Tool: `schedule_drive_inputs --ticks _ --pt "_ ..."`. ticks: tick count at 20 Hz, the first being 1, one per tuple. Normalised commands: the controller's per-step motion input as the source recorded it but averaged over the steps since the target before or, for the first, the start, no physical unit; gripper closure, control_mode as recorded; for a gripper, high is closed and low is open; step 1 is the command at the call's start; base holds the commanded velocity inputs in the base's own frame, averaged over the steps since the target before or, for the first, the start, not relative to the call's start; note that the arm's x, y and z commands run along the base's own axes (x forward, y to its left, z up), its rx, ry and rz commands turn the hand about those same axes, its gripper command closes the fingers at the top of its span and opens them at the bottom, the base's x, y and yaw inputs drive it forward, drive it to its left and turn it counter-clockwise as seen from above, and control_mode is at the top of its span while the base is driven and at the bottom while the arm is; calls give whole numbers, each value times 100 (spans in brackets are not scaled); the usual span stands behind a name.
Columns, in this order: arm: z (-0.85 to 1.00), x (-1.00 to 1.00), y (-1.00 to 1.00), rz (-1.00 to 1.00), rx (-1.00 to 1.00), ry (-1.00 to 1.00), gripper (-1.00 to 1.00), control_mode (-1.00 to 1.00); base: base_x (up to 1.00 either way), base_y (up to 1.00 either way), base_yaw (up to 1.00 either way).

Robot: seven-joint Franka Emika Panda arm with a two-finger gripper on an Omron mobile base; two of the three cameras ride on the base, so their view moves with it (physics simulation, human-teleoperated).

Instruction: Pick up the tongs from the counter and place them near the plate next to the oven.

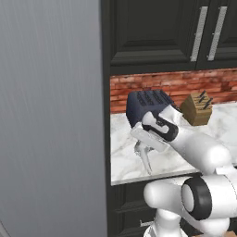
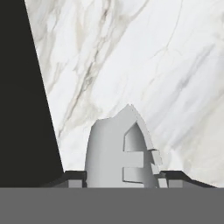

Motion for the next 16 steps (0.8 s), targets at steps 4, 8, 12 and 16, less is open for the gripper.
schedule_drive_inputs --ticks 4,8,12,16 --pt "43 -33 -18 2 -10 0 100 -100 0 0 0" --pt "48 -9 -11 -11 -7 0 100 -100 0 0 0" --pt "40 -10 -17 -15 -15 0 100 -100 0 0 0" --pt "31 -23 -21 -4 -5 0 100 -100 0 0 0"
